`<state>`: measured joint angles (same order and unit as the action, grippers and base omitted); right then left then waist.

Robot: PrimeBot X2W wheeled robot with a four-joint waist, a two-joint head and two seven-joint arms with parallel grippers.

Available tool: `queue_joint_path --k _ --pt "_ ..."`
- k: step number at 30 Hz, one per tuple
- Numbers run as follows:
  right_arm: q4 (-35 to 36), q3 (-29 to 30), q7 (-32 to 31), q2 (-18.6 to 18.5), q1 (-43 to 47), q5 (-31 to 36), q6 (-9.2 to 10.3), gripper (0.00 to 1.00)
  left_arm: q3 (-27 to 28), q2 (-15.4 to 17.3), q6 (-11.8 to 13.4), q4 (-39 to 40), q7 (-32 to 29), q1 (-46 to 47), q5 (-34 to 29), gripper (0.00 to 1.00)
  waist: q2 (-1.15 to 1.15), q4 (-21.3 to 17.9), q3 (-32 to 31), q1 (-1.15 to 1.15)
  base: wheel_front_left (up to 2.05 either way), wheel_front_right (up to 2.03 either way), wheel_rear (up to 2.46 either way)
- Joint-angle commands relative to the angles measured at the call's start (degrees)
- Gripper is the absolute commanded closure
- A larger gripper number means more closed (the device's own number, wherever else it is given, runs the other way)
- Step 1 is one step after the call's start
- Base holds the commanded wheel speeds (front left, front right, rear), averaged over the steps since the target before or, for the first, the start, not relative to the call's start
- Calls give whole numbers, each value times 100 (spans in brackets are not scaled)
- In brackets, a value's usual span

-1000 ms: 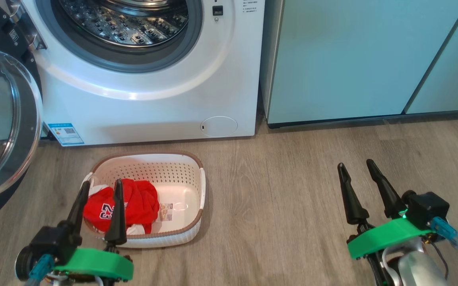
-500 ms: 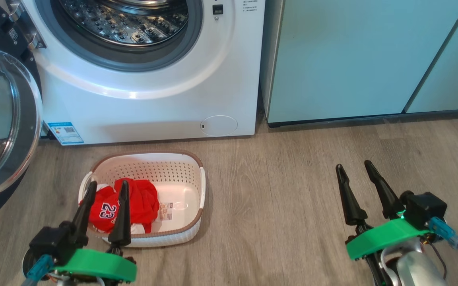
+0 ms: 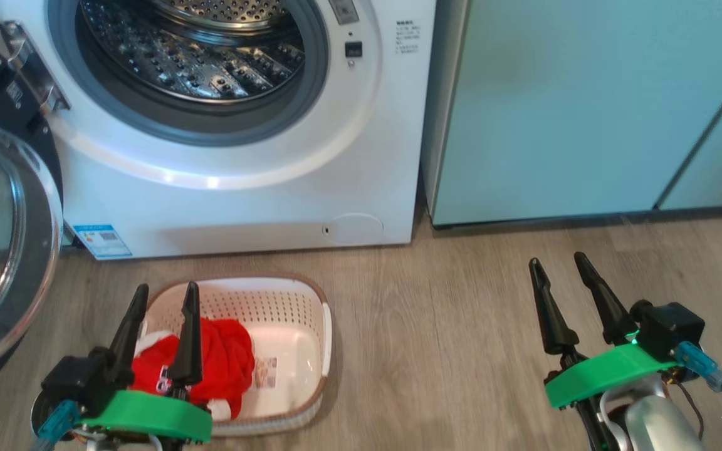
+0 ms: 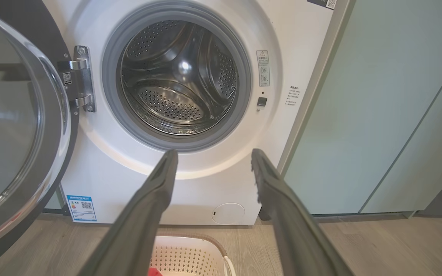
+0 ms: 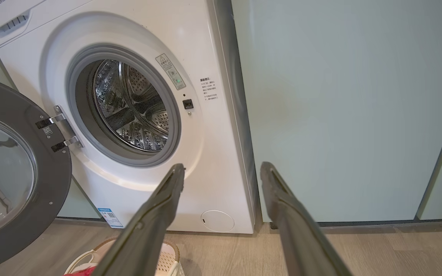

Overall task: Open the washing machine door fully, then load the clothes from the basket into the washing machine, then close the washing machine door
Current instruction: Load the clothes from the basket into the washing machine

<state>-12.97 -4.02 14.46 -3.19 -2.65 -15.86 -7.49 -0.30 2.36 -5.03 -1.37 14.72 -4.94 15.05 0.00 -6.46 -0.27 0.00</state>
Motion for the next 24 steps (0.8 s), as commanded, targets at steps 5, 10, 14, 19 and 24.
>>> queue_joint_path --k 5,10,14,19,24 --pt "167 -141 54 31 -219 -29 0 0 139 52 67 214 28 249 -53 0 0 26 6 0 136 -136 0" --pt "164 -150 54 31 -228 -41 0 0 97 52 83 190 28 238 -101 0 0 51 20 0 59 -59 0" --pt "163 -153 54 31 -229 -46 0 0 96 52 114 143 28 221 -122 0 0 57 28 0 0 0 0" --pt "161 -158 54 31 -226 -53 0 0 99 52 144 104 28 211 -145 0 0 50 26 0 0 0 0" --pt "164 -166 54 31 -221 -52 0 0 96 52 159 82 28 214 -165 0 0 47 19 0 0 0 0"
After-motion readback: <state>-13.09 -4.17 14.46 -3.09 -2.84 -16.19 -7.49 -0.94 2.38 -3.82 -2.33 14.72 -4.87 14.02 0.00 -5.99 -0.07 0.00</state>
